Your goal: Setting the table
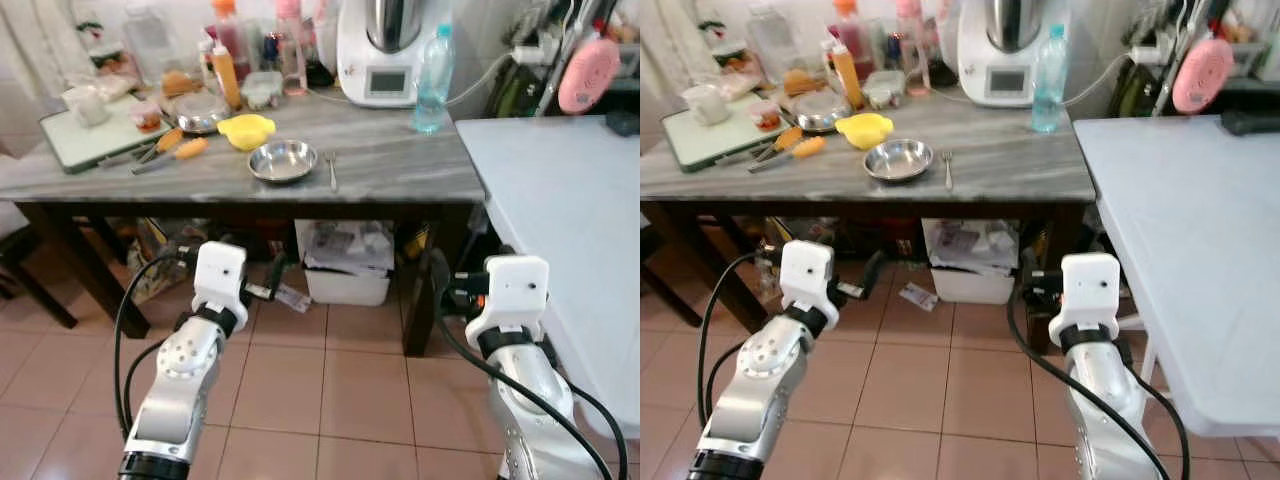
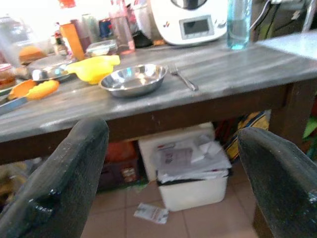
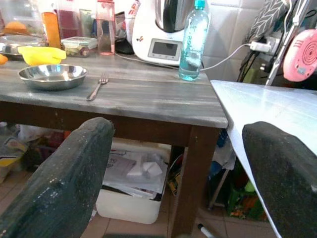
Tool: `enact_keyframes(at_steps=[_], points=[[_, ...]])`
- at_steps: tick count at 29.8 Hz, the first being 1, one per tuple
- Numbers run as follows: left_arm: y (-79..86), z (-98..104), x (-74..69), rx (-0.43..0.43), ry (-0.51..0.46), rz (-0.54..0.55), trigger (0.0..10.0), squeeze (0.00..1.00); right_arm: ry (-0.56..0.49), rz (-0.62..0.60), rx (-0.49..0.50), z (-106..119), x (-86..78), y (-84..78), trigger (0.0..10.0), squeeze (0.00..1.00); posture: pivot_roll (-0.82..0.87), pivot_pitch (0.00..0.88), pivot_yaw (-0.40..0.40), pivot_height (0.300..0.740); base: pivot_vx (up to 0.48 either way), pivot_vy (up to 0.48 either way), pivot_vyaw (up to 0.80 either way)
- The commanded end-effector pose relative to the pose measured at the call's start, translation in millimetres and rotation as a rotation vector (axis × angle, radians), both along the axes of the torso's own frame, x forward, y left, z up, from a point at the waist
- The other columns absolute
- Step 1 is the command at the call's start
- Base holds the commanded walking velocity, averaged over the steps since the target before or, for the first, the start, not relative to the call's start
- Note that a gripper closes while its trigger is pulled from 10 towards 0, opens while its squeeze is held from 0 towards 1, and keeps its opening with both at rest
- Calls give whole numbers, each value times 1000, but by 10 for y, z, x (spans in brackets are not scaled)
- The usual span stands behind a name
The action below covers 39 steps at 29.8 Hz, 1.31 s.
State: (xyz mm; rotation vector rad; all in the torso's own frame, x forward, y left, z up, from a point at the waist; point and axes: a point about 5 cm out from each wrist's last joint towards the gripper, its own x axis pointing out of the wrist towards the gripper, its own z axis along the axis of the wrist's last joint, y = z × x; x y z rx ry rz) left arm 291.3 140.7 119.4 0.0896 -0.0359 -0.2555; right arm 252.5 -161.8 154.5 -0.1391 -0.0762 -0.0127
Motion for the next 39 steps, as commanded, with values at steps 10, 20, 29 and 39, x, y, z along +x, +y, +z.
enact_keyframes(at_steps=[10,20,29,39], points=[[-102,7,5,-12,2,-39,10000,0,-11,-19,-15,28,-9,-39,10000,0,-153,10,86,740,0,-480,0],[-111,8,3,-12,4,-49,10000,0,-12,-26,-14,24,-15,-42,10000,0,-151,10,91,740,0,-480,0],[-123,13,6,-11,5,-73,10000,0,-21,-54,-40,30,-29,-67,10000,0,-156,9,97,740,0,-480,0],[-179,9,18,-11,9,-105,10000,0,0,-88,-21,-11,-54,-101,10000,0,-170,9,109,740,0,-480,-173]])
